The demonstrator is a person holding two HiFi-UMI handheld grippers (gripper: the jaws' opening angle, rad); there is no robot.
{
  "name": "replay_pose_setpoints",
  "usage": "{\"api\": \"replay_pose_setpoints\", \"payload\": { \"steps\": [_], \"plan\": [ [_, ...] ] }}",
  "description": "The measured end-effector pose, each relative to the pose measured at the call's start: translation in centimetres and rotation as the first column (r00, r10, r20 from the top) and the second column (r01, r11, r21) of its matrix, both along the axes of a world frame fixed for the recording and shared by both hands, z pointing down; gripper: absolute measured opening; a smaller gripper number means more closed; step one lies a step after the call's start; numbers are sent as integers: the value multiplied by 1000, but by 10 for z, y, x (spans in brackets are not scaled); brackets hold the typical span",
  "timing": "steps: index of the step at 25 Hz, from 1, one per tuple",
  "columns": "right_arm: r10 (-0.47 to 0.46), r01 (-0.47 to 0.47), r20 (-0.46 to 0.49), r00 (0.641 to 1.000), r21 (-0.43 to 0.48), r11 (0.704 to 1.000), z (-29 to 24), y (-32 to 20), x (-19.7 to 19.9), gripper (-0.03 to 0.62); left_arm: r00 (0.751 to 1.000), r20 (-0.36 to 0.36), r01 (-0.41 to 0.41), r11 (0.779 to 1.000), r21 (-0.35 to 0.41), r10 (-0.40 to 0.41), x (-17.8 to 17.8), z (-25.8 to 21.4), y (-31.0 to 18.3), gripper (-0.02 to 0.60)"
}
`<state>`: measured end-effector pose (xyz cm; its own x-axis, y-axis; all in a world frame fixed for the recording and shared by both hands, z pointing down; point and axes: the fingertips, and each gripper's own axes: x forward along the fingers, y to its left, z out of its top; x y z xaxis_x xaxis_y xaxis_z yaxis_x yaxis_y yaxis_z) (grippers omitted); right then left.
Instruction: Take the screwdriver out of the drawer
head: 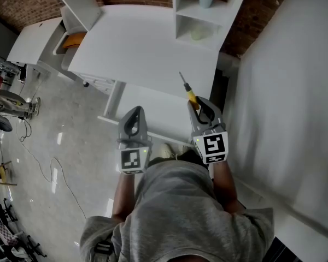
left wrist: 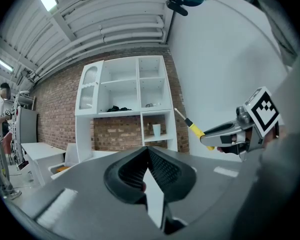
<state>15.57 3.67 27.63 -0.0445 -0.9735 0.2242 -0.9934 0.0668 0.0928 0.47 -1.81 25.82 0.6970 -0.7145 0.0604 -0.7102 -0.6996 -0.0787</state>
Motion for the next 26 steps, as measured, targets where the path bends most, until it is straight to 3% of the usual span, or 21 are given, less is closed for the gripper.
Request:
{"api": "replay_pose_setpoints", "payload": {
  "steps": [26],
  "plan": [
    [-28, 29, -24, 999, 9, 1000, 1, -9, 4, 86, 999, -1, 34, 999, -11, -34, 3, 5, -5, 12]
  ]
}}
